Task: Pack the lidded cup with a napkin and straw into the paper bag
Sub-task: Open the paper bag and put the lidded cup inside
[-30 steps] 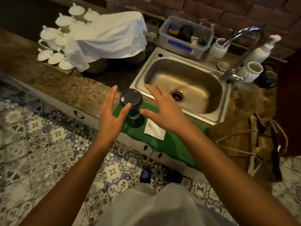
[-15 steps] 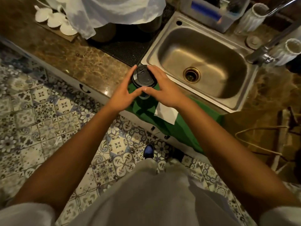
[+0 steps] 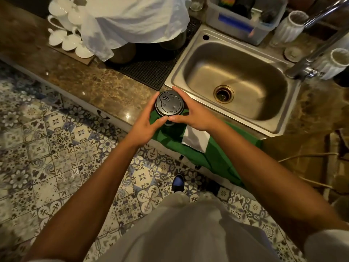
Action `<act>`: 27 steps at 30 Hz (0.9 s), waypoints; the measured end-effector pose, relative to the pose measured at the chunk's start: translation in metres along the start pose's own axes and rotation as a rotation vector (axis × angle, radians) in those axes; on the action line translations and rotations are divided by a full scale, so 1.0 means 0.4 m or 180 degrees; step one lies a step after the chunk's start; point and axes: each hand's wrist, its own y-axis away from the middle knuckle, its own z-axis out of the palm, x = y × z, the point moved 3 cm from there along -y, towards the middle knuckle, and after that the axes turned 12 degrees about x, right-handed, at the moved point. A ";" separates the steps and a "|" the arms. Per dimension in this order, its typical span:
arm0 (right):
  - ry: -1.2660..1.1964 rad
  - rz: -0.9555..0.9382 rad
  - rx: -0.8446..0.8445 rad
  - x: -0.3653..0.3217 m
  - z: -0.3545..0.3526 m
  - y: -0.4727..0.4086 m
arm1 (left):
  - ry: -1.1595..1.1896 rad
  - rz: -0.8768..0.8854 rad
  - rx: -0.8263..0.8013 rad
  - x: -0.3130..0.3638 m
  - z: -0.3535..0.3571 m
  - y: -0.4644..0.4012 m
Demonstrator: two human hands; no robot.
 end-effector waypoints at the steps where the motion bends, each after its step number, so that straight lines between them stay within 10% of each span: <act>1: -0.0035 -0.0008 0.0024 -0.004 -0.003 0.007 | 0.0039 -0.0011 0.0029 0.012 -0.003 0.008; 15: -0.0068 -0.0631 0.1294 -0.339 -0.305 0.353 | 0.0886 0.1112 -0.0020 0.474 0.039 0.127; 27: 0.0211 -0.0599 0.2734 -0.278 -0.608 0.723 | 0.1083 0.1468 -0.0182 0.681 0.389 0.205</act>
